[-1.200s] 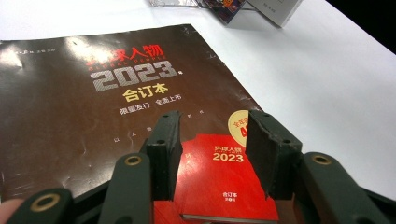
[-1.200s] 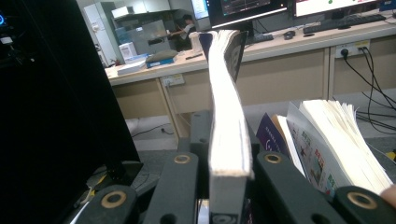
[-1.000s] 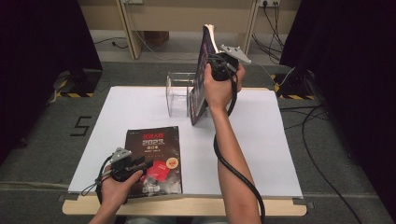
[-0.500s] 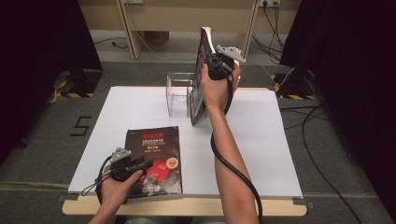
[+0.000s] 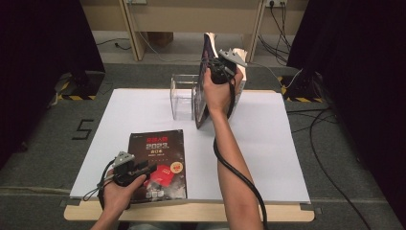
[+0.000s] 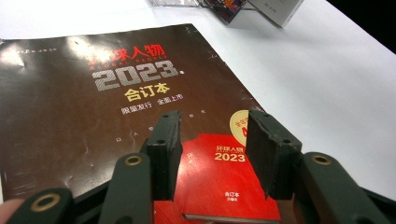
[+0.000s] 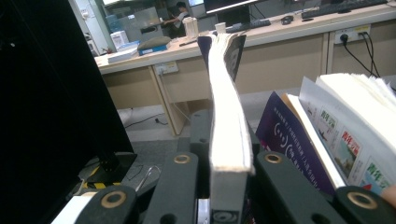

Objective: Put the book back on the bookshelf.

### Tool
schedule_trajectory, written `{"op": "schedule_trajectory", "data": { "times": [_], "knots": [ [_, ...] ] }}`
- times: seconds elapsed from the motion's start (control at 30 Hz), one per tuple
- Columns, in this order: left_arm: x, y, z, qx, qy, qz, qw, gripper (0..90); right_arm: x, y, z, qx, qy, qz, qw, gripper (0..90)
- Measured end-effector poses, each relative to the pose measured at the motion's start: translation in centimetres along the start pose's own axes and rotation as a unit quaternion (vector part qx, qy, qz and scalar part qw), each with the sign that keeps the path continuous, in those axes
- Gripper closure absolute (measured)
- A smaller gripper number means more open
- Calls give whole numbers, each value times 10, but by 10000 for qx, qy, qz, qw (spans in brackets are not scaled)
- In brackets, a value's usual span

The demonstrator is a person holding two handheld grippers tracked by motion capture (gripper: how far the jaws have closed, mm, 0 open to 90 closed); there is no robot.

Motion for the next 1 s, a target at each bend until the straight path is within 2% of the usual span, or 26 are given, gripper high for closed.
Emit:
{"op": "schedule_trajectory", "data": {
  "times": [1.0],
  "knots": [
    [-1, 0, -1, -12, 10, 16, 10000, 548, 19, -36, 4, -126, -167, -290, 9994, 829]
  ]
}}
Point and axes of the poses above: each handheld gripper's, and its own axes: x roughly forward along the jaws, y roughly out of its top, z roughly to its right, the point moved 8 cm from there along x, roughly forward along the jaws, and after that the axes turned 9 degrees about z, right-handed, at the moved point
